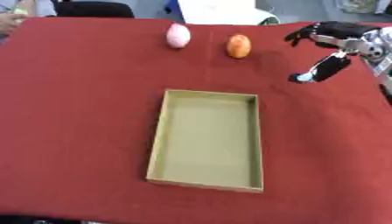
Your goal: Pick up objects on the table and place them in the box.
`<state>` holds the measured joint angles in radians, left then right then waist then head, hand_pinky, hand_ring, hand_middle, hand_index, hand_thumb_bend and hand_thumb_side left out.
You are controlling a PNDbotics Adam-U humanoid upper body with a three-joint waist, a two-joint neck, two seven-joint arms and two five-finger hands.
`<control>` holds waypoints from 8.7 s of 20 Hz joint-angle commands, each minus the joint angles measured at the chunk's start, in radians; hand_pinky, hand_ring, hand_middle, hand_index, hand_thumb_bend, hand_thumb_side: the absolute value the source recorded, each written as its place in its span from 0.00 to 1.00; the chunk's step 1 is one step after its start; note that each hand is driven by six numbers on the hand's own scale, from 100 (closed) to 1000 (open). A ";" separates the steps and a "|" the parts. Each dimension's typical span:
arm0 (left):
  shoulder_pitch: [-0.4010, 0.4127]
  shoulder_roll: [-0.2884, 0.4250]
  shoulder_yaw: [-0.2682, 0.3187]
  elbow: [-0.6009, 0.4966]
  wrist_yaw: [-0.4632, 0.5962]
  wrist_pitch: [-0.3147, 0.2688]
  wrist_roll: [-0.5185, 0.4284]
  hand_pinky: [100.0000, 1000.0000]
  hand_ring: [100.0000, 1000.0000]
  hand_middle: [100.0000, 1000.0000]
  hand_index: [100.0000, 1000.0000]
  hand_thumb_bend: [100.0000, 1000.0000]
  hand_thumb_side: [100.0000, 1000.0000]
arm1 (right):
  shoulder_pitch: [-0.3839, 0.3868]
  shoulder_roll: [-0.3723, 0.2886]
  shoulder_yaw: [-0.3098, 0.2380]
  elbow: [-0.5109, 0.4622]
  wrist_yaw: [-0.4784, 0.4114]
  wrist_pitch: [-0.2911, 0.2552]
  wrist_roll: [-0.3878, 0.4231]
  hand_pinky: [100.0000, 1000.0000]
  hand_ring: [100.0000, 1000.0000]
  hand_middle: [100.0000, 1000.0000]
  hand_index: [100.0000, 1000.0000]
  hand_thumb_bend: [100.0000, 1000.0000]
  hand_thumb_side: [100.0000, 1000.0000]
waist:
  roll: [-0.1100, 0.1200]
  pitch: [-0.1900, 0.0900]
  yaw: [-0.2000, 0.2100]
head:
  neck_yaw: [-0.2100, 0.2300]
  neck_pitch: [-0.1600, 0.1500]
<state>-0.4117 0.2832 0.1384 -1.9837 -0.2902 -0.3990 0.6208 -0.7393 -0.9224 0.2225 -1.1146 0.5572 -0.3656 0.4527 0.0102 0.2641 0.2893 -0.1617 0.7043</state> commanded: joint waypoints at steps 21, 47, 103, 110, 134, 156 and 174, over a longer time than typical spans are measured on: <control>-0.031 0.007 -0.004 -0.016 0.011 -0.003 -0.007 0.79 0.72 0.61 0.77 0.13 0.44 | -0.099 -0.032 -0.047 -0.054 -0.102 0.138 -0.070 0.78 0.91 0.70 0.94 0.26 0.27 | -0.011 0.016 0.060 | -0.074 -0.027; -0.054 -0.006 0.007 -0.016 -0.003 -0.003 0.015 0.79 0.71 0.61 0.76 0.09 0.46 | -0.213 0.028 -0.090 0.033 0.055 0.181 -0.154 0.80 0.92 0.73 0.94 0.35 0.23 | -0.047 0.099 0.165 | -0.198 -0.113; -0.059 -0.020 0.016 -0.016 -0.011 0.012 0.020 0.79 0.70 0.59 0.76 0.05 0.47 | -0.161 0.022 -0.085 0.012 0.059 0.261 -0.108 0.66 0.68 0.27 0.46 0.01 0.00 | -0.048 0.132 0.151 | -0.217 -0.108; -0.061 -0.019 0.017 -0.016 -0.009 0.011 0.019 0.79 0.70 0.60 0.76 0.05 0.47 | -0.164 0.026 -0.079 0.004 0.034 0.284 -0.118 0.60 0.61 0.20 0.40 0.00 0.00 | -0.048 0.126 0.151 | -0.216 -0.104; -0.049 0.031 0.023 -0.016 0.002 0.007 0.008 0.78 0.71 0.61 0.76 0.10 0.42 | -0.070 -0.149 -0.043 -0.443 -0.147 0.376 -0.165 0.59 0.59 0.15 0.36 0.00 0.00 | -0.039 0.033 0.094 | -0.155 -0.029; 0.044 0.134 0.088 -0.016 -0.041 0.020 0.079 0.77 0.72 0.62 0.76 0.16 0.36 | 0.038 -0.006 0.112 -0.864 -0.058 0.417 -0.041 0.63 0.58 0.18 0.39 0.00 0.00 | 0.003 -0.052 -0.026 | -0.094 0.059; 0.069 0.129 0.092 -0.016 -0.059 0.028 0.094 0.77 0.72 0.61 0.76 0.14 0.37 | 0.100 0.157 0.212 -0.867 0.007 0.405 0.017 0.58 0.58 0.18 0.39 0.00 0.00 | 0.010 -0.047 -0.025 | -0.082 0.066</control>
<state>-0.3360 0.3813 0.2201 -1.9839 -0.3470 -0.3702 0.7106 -0.6289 -0.7643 0.4345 -1.9761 0.5502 0.0408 0.4633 0.0184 0.2314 0.2638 -0.2465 0.7635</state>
